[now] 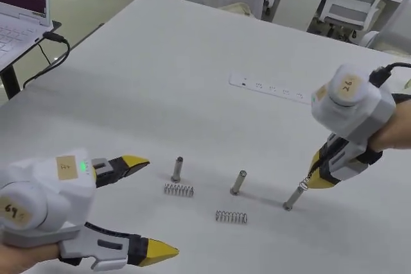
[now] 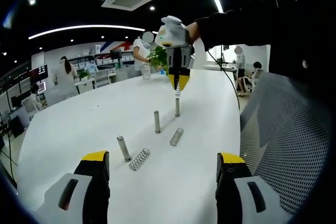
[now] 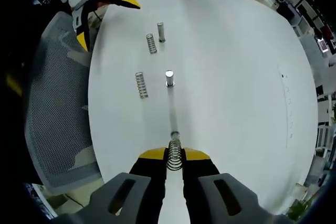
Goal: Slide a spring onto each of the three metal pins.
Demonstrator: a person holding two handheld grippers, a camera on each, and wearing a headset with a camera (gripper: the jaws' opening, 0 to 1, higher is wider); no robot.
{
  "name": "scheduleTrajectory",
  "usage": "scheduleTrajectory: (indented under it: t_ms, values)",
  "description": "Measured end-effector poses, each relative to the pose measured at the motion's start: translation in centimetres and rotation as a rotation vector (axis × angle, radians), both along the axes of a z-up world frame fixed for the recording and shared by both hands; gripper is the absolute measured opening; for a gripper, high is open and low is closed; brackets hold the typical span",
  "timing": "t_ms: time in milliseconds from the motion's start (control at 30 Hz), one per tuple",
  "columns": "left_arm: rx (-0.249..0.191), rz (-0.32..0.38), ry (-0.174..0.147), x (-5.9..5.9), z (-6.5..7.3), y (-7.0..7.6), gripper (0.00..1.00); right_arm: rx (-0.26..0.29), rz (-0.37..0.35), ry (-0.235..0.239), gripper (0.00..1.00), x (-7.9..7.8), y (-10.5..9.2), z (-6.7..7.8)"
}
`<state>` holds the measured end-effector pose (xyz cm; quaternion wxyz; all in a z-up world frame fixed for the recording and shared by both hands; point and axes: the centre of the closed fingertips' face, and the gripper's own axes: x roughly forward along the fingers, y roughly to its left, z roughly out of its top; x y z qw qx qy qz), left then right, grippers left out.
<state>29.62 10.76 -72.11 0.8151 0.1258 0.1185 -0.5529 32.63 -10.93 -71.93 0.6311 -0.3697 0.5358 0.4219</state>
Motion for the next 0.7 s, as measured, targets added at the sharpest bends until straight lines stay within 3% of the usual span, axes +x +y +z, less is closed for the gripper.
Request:
scheduleTrajectory:
  t_ms: [700]
  values:
    - [0.004,0.002,0.004,-0.16,-0.28,0.01,0.79,0.002,-0.001,0.019,0.08,-0.04,-0.02,-1.07]
